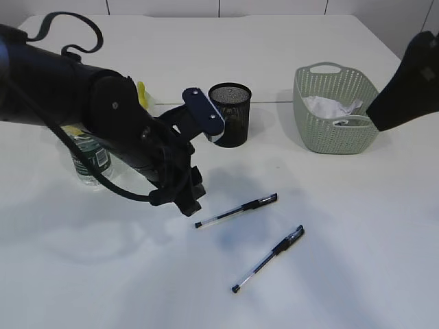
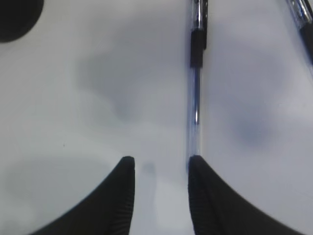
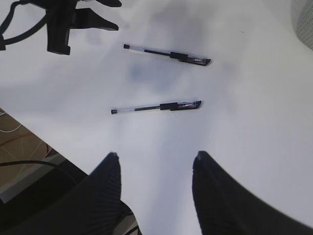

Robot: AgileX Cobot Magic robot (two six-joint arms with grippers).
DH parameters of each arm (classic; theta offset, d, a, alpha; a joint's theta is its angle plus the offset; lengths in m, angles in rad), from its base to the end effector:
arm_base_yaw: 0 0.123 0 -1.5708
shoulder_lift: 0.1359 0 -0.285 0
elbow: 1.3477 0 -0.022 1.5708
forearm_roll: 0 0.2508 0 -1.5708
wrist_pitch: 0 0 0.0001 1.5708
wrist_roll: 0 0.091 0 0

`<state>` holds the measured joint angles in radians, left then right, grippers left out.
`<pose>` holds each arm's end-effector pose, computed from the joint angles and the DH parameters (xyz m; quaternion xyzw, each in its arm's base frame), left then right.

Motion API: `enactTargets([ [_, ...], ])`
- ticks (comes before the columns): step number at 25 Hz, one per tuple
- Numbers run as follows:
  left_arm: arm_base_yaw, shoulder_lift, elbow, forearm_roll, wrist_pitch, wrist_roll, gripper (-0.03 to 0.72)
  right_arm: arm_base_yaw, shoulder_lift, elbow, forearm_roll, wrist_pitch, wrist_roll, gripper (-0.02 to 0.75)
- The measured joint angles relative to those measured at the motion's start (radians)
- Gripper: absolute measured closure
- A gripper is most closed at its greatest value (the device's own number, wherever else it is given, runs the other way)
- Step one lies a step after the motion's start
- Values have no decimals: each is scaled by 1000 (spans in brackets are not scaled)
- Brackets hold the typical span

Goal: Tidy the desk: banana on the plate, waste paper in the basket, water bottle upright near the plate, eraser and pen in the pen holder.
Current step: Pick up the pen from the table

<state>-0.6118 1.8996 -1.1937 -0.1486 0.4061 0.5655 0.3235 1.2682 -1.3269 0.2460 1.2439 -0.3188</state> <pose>0.3180 -0.2296 0.1727 0.4852 0.8308 -0.0528 0.2677 0.2196 0.0958 0.3838 -0.2940 0.9190 0.1227 0.2321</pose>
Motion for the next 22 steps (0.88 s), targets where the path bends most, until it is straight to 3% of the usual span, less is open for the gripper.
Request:
enactTargets([
  [5,-33,35,-2,-14,-104,4,445,0,0,0,0,2,0,381],
  [13,-38,130,-85,-130,-124,21,449,0,0,0,0,2,0,381],
  [15,-38,144,-122,-193,-96,77,447,0,0,0,0,2,0,381],
  [19,-38,176,-186,-434,1,292,443,0,0,0,0,2,0,381],
  [22,-34,183,-195,-520,18,383,443,0,0,0,0,2,0,381],
])
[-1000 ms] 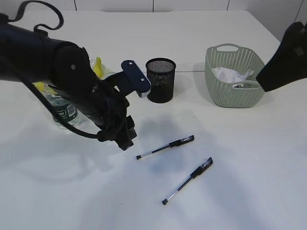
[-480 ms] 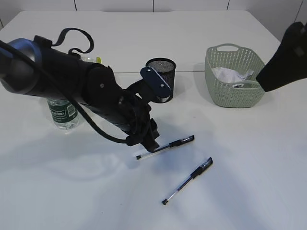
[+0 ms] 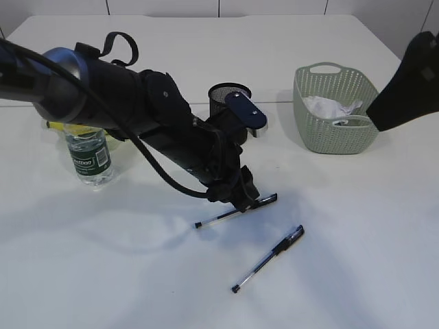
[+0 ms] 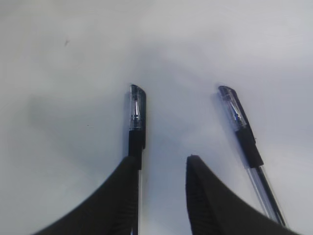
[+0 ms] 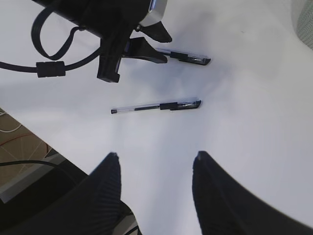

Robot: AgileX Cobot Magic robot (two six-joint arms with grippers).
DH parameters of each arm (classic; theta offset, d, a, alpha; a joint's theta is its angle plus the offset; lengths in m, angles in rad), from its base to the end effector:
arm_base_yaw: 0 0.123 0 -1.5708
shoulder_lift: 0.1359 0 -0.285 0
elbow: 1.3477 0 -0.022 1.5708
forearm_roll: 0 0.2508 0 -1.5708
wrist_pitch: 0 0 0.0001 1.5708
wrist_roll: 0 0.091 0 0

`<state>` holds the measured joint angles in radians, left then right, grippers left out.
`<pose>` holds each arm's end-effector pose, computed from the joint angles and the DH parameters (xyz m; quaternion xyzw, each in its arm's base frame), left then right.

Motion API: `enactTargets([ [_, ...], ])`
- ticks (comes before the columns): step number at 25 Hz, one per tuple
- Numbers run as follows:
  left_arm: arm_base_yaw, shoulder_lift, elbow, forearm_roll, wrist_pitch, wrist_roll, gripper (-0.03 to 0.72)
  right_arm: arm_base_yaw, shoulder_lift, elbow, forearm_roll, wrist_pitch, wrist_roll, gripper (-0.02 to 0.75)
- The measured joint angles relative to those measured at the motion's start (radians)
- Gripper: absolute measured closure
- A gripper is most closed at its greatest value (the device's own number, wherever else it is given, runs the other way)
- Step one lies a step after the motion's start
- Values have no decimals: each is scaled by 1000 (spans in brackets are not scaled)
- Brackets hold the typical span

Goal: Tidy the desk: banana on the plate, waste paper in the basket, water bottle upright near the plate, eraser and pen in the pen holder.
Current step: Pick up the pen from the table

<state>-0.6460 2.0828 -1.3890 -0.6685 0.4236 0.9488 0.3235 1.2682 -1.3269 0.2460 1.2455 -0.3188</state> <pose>0.3389 -0.2846 0.1539 0.4752 0.8164 -0.1694 0.2810 0.2194 0.0957 0.3837 -0.2942 0.9192 0.1227 0.2314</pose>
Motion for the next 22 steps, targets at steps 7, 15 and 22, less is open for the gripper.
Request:
enactTargets([
  [7,52,2,0,-17,62,31,307,0,0,0,0,0,-2,381],
  [15,72,25,-6,-11,66,83,225,0,0,0,0,1,-2,381],
  [22,72,102,-59,-19,78,91,223,0,0,0,13,1,-2,381],
])
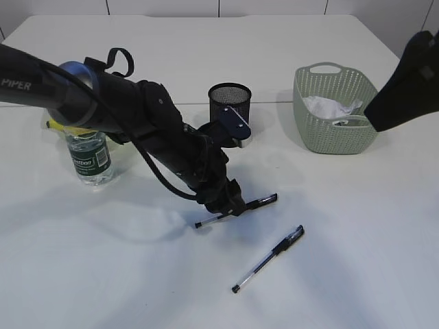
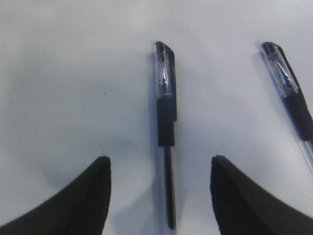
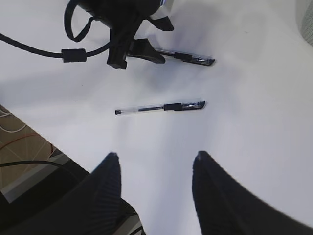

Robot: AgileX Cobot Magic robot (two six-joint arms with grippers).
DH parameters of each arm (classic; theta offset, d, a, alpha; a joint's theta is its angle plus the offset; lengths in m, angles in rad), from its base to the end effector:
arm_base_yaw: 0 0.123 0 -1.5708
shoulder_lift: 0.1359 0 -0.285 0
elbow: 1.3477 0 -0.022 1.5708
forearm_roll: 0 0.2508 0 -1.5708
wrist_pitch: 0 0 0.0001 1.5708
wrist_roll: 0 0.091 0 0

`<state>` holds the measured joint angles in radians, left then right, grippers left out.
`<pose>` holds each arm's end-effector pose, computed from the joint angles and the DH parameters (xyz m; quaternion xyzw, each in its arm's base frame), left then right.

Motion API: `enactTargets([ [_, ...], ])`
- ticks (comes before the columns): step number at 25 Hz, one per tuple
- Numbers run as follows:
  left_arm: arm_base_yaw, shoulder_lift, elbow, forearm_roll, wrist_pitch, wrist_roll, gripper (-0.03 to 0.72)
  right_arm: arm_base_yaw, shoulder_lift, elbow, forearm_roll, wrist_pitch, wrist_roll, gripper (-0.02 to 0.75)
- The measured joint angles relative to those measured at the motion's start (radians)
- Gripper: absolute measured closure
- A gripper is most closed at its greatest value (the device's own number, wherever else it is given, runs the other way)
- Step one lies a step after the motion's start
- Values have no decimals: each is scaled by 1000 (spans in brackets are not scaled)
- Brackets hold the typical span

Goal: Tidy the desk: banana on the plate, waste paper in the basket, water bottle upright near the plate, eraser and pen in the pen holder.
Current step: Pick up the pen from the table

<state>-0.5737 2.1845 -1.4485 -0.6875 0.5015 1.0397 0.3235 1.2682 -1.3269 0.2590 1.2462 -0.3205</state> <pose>0.3632 -0.2678 0.1224 0.4882 0.8213 -0.1688 0.2420 0.2190 0.0967 0.3840 -0.2942 0.9184 0.1290 0.2309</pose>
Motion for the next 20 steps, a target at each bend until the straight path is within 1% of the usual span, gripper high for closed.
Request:
enactTargets([
  [5,0,6,-12,-8,-25,8,223,0,0,0,1,0,0,381],
  [16,-11,54,-16,-95,-54,64,239,0,0,0,2,0,0,381],
  [20,-11,70,-40,-119,-59,72,244,0,0,0,4,0,2,381],
])
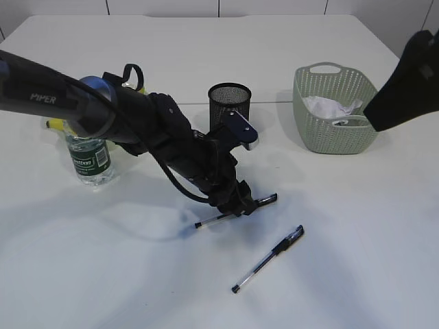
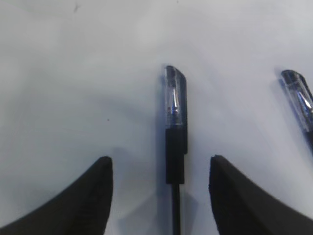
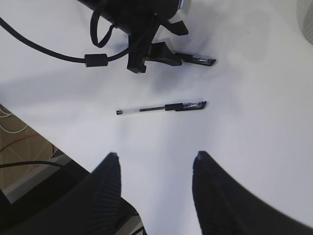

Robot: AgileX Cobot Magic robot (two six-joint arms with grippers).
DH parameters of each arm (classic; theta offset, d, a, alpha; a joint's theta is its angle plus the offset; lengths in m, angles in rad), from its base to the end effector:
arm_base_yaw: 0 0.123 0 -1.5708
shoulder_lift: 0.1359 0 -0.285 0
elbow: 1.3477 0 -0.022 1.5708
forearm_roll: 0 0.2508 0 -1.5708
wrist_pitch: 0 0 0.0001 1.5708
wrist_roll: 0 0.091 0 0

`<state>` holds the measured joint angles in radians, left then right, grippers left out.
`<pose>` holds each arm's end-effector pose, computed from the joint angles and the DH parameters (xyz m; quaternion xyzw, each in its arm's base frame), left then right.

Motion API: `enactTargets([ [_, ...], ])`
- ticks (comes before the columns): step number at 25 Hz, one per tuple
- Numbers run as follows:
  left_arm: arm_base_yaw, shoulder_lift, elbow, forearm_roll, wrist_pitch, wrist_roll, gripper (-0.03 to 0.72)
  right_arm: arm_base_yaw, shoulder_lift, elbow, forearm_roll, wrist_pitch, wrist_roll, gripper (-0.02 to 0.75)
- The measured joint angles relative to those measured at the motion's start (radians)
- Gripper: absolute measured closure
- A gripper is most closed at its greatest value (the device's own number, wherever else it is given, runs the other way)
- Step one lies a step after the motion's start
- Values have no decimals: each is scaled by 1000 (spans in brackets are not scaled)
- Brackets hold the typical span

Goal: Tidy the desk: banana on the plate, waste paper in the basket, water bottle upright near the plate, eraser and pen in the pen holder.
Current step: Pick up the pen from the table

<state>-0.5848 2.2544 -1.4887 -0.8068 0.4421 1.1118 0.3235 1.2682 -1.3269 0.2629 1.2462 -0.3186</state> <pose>0.3717 -0.2799 0.1046 0.4686 0.8242 -0.1811 0.2615 0.2189 0.0970 0.3841 -0.2931 0.9185 0.1311 0.2308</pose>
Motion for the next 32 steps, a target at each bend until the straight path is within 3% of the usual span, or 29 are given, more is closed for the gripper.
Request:
enactTargets([
  [15,-11,24,-14,-8,0,21,338,0,0,0,0,0,4,381],
  [32,-11,24,-14,-3,19,21,612,0,0,0,0,0,4,381],
])
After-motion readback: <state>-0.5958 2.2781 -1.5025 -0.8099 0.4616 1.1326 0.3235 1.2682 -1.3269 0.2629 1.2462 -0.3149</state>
